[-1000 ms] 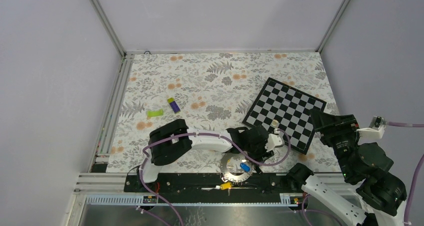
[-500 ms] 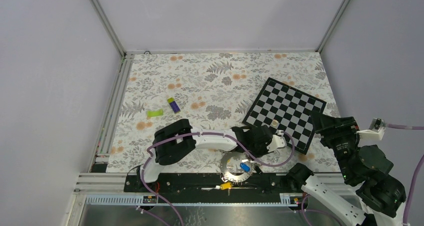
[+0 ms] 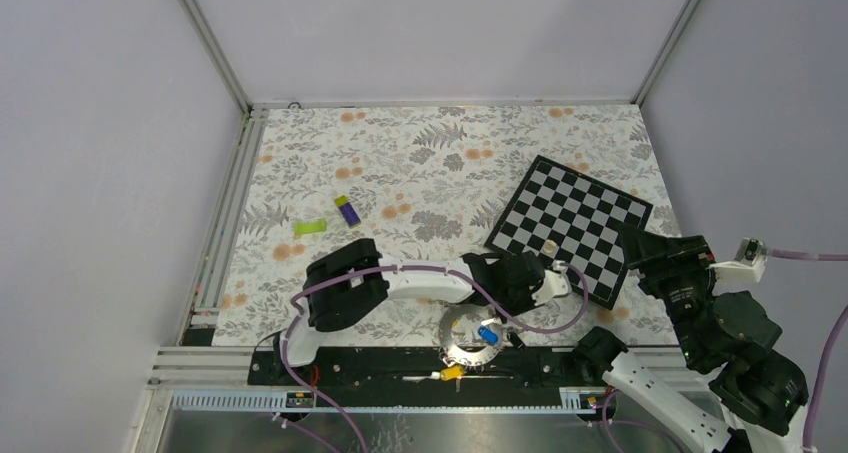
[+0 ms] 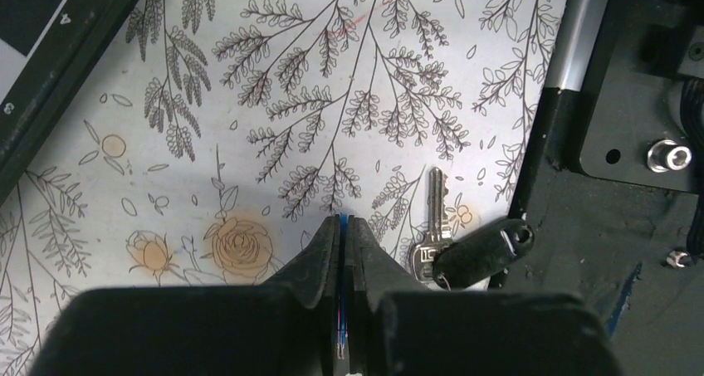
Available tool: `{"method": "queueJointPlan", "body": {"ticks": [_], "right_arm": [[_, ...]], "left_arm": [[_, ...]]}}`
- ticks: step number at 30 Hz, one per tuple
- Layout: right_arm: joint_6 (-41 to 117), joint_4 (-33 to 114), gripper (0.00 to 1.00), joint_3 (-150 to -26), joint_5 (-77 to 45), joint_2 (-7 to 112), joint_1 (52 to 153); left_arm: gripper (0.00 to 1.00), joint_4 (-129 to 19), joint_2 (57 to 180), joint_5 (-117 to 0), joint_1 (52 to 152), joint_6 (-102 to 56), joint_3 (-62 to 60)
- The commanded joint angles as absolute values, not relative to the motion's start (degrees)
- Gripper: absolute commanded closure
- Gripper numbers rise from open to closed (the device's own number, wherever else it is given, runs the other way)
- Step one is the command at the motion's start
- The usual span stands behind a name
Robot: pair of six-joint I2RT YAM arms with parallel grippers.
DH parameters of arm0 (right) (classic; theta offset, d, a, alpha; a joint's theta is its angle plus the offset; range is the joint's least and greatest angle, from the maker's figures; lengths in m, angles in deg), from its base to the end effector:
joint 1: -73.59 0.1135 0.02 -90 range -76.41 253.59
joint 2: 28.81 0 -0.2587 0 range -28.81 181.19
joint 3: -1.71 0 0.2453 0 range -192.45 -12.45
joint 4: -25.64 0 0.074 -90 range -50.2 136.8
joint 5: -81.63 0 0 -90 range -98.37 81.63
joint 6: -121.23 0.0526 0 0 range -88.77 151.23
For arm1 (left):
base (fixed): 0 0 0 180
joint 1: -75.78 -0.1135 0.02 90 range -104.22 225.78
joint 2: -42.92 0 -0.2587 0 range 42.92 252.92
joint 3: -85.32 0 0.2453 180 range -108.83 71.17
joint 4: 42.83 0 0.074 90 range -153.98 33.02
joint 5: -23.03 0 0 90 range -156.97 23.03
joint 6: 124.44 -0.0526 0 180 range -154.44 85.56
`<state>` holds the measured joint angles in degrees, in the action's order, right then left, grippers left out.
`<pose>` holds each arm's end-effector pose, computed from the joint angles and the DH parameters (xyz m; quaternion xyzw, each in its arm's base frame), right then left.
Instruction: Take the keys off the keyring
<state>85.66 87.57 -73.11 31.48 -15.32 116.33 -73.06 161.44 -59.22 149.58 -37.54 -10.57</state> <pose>0.0232 -0.0244 0.3879 0.3065 0.6404 0.3357 0.6191 0.1176 -0.4303 0.1459 0.6050 0.7273 -0.2361 0.2221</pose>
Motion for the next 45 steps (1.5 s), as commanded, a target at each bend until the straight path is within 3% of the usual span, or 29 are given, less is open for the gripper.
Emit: {"method": "queueJointPlan", "body": {"ticks": [1, 18, 27, 39, 45], "right_arm": [[85.57, 86.19, 0.24, -73.01, 33.04, -16.25, 116.18], [83.07, 83.97, 0.23, -71.22, 32.84, -17.33, 116.20], [71.25, 77.43, 0.23, -69.16, 27.32, -19.30, 116.14], [62.78, 71.45, 0.21, -66.70, 12.77, -18.00, 116.16], [57.68, 64.58, 0.24, -62.20, -5.72, -12.97, 116.13]], "left_arm": [[1.00, -73.05, 154.87, -60.19, 149.31, -35.11, -11.36], [1.00, -66.22, 141.63, -66.48, 148.74, -29.11, -7.85], [1.00, -65.92, 134.75, -76.87, 148.38, -23.67, -6.63], [1.00, -65.44, 121.77, -89.99, 148.38, -17.40, -5.56], [1.00, -66.20, 116.42, -94.64, 148.38, -14.97, -7.01]]}}
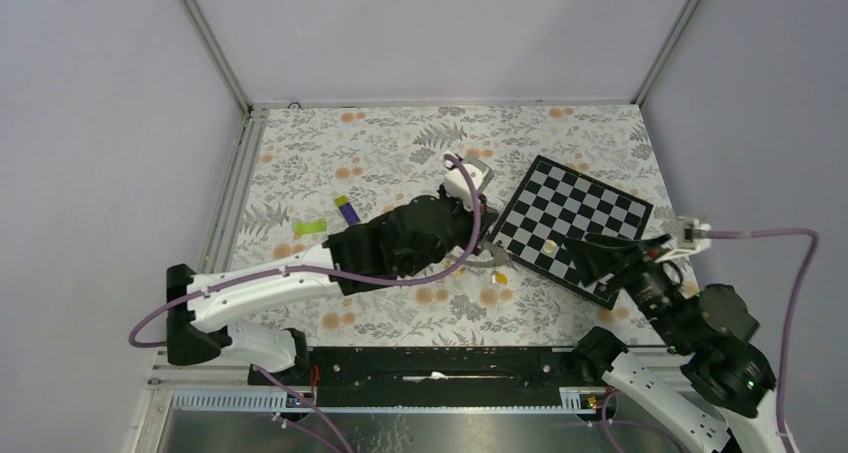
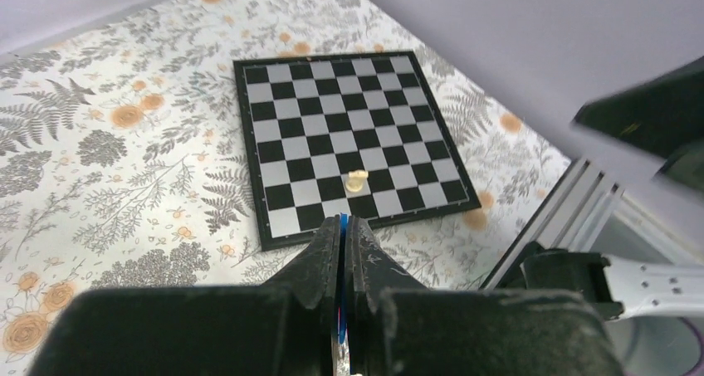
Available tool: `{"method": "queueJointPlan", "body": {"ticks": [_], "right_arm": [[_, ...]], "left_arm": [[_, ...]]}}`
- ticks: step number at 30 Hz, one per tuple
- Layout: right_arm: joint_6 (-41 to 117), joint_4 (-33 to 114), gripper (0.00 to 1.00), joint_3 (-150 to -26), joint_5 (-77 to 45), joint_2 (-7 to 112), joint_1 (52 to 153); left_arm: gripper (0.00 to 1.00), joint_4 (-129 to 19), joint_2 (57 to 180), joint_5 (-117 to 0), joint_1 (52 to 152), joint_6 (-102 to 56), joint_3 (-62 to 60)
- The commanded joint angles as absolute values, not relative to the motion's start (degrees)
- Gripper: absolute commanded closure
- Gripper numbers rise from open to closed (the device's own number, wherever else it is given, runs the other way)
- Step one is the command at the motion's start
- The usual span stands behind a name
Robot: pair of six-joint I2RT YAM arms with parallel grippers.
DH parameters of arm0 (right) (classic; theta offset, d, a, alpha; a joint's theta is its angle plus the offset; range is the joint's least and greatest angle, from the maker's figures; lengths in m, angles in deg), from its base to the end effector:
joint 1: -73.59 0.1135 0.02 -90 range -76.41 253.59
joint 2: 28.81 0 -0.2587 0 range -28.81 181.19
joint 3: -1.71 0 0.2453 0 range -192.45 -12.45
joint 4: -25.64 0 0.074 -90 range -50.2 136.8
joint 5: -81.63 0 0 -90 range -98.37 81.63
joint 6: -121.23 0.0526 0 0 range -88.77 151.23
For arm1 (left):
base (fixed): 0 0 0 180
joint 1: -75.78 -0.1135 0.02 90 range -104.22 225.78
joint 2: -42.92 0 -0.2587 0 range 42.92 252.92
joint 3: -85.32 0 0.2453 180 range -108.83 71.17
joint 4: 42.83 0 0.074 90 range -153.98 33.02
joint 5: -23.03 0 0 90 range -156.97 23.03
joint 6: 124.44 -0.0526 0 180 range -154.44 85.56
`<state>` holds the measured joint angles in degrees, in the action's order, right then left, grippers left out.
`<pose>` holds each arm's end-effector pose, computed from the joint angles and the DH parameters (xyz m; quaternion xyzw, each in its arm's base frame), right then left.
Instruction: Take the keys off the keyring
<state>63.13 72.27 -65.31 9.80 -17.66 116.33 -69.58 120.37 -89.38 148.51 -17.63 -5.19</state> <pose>0.0304 0.0057 0.3865 0.0593 0.6482 0.3747 0.6602 0.1147 -0.3014 0.3924 0.2556 0.7376 -0.3183 0.5378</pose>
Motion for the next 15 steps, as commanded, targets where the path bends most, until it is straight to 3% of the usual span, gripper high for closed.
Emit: {"method": "queueJointPlan", "body": {"ticks": [1, 6, 15], "right_arm": [[57.04, 62.56, 0.25, -60.87, -10.02, -11.96, 116.17], [53.81, 49.38, 0.26, -55.70, -23.39, -7.38, 116.08], [45.82, 31.73, 0.34, -52.96, -32.28, -1.10, 116.18]], "left_arm": [[1.00, -67.45, 116.37, -95.01, 148.38, -14.75, -8.30], [1.00, -74.11, 117.18, -95.48, 148.38, -13.08, -15.20], [1.00, -76.93, 116.61, -94.61, 148.38, -12.12, -19.32]]}}
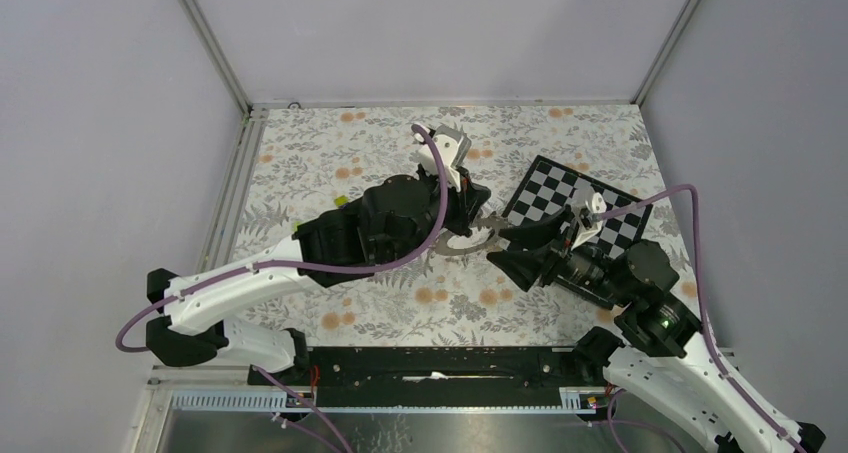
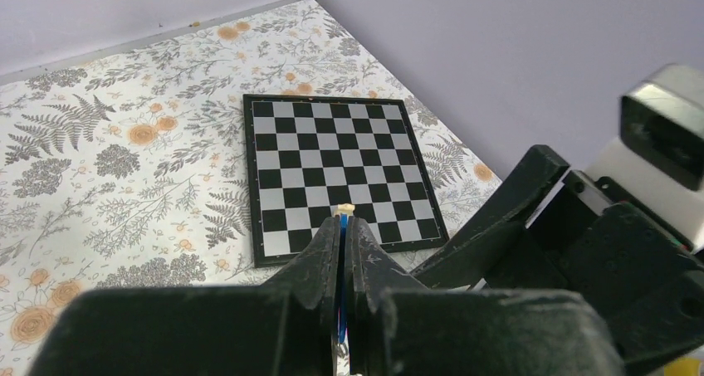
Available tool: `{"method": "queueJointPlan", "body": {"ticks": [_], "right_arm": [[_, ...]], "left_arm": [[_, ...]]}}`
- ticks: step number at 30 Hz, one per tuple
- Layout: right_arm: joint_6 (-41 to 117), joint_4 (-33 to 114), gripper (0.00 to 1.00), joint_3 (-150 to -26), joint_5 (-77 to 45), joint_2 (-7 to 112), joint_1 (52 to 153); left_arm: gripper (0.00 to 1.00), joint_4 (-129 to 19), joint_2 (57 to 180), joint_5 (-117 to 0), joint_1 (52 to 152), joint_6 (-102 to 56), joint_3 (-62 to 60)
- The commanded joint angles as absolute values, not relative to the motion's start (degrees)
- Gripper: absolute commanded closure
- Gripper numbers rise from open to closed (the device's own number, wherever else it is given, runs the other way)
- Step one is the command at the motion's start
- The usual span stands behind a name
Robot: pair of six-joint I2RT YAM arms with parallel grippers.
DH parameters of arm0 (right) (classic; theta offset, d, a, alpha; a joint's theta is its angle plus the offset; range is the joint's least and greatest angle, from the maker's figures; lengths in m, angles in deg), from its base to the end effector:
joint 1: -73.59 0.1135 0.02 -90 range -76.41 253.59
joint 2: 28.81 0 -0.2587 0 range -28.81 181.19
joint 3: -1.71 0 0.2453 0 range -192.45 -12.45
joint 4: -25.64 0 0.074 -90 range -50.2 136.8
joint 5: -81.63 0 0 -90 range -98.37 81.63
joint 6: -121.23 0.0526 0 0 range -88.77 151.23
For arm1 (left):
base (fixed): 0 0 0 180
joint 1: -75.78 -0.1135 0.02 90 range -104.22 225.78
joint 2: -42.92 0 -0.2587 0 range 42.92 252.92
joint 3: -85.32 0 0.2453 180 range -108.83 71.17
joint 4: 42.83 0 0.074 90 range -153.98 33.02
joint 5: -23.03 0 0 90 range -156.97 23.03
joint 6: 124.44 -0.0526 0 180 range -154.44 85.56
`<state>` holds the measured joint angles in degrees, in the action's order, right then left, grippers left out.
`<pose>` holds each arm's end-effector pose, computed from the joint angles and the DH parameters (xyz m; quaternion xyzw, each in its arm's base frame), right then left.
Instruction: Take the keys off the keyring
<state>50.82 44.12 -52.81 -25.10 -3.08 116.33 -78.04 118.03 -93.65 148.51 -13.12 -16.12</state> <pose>0.0810 0.0955 0.3662 -0.2366 0.5986 0.4729 0.6017 0.1095 -0.2727 0.4536 0.1854 0.7311 -0.3434 0.5595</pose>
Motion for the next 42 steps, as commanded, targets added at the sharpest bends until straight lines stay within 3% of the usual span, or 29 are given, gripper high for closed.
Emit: {"method": "queueJointPlan", "body": {"ticks": [1, 24, 30, 34, 42], "right_arm": [[45.36, 31.27, 0.35, -52.90, -32.09, -0.34, 116.18], [30.30, 30.79, 0.35, -57.95, -34.57, 5.11, 116.12], [33.66, 28.56, 0.46, -58.92, -34.65, 4.41, 116.14], [35.27, 27.05, 0.61, -59.09, -35.19, 5.16, 116.14], [36.32, 26.11, 0.68, -58.94, -36.83, 6.58, 116.14]], "left_arm": [[1.00, -76.93, 116.46, -94.30, 148.38, -12.09, -19.54], [1.00, -77.98, 115.25, -86.87, 148.38, -11.94, -21.95], [1.00, -77.46, 115.34, -86.34, 148.38, -11.94, -22.43], [1.00, -77.17, 115.59, -84.96, 148.38, -11.71, -22.82], [1.00, -76.58, 115.48, -83.49, 148.38, -11.33, -22.96]]}}
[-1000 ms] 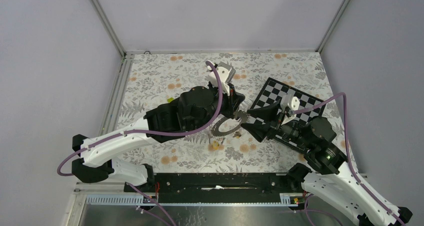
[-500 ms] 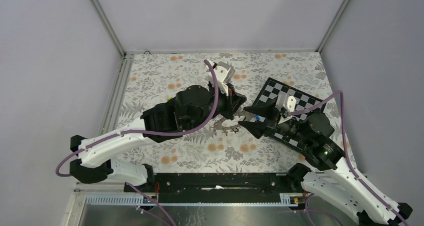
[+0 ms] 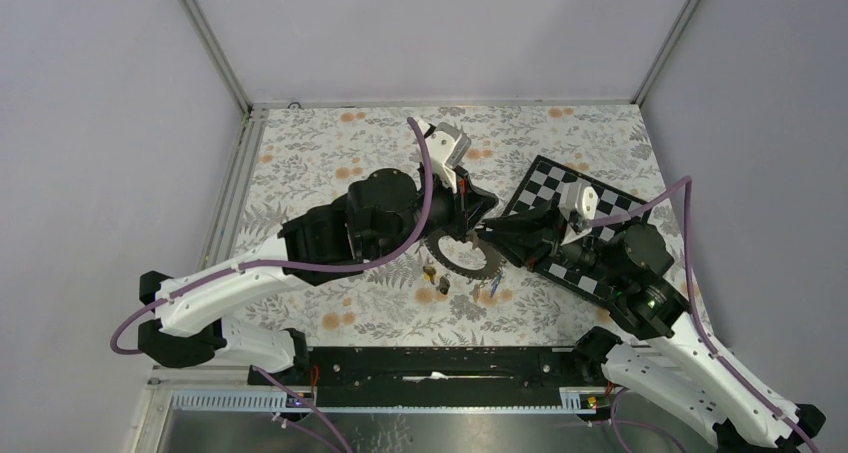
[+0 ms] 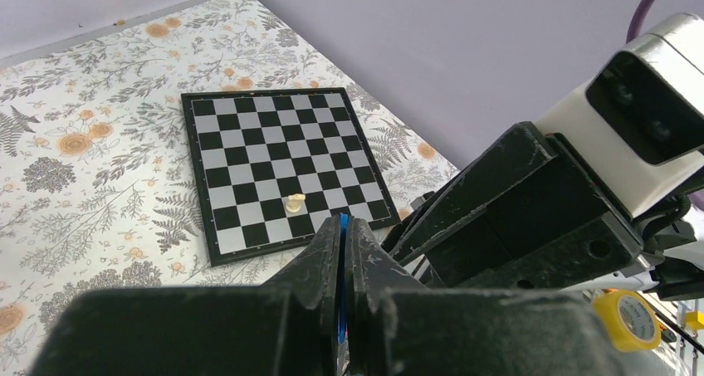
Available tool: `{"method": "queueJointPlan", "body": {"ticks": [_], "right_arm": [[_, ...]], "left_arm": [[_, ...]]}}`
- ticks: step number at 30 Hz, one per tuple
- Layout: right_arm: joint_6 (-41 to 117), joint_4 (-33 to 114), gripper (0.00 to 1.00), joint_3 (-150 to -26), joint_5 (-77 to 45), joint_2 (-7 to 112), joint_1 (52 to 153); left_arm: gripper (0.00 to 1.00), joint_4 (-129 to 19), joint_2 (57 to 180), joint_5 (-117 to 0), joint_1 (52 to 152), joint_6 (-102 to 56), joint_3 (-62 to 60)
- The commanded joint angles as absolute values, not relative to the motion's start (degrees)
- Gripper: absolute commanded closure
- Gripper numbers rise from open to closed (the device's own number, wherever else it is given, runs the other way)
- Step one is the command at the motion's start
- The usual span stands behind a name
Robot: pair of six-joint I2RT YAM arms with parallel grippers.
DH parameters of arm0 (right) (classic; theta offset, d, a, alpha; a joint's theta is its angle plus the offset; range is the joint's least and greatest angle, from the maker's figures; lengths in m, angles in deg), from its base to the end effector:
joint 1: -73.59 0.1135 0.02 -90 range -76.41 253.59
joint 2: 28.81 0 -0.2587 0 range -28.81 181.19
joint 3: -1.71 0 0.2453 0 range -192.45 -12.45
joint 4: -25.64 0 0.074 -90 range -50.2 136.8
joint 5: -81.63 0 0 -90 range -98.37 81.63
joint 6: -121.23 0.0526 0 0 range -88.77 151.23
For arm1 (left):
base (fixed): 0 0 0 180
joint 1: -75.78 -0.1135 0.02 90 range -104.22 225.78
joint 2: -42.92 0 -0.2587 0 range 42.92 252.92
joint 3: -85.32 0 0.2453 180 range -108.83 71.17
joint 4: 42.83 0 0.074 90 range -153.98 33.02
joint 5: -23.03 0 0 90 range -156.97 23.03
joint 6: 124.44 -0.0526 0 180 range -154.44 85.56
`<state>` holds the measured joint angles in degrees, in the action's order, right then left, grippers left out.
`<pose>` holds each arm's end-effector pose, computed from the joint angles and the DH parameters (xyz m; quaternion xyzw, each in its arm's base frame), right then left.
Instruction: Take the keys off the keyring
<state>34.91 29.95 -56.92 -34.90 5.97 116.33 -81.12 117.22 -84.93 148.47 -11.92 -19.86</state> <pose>0.0913 0.1163 0.4007 -0.3643 0.4665 0.4350 0.6785 0.0998 -0.2659 0.4724 0.2213 0.7158 -0.4023 0.5261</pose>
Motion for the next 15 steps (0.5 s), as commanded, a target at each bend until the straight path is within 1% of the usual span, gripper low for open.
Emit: {"method": "queueJointPlan", "body": {"ticks": [1, 6, 11, 15], "right_arm": [[36.86, 25.72, 0.69, -58.93, -37.34, 6.67, 116.12], [39.97, 23.73, 0.70, -58.77, -39.03, 7.36, 116.18], [41.93, 22.47, 0.82, -58.33, -38.79, 7.32, 116.12], [42.93, 22.87, 0.94, -58.11, -38.55, 7.10, 116.09]], "left_arm": [[1.00, -76.58, 115.56, -83.47, 148.38, -11.33, -22.91], [1.00, -76.33, 115.61, -83.72, 148.38, -11.25, -22.82], [1.00, -76.26, 115.91, -83.75, 148.38, -11.24, -22.62], [1.00, -76.32, 116.01, -83.77, 148.38, -11.40, -22.56]]}}
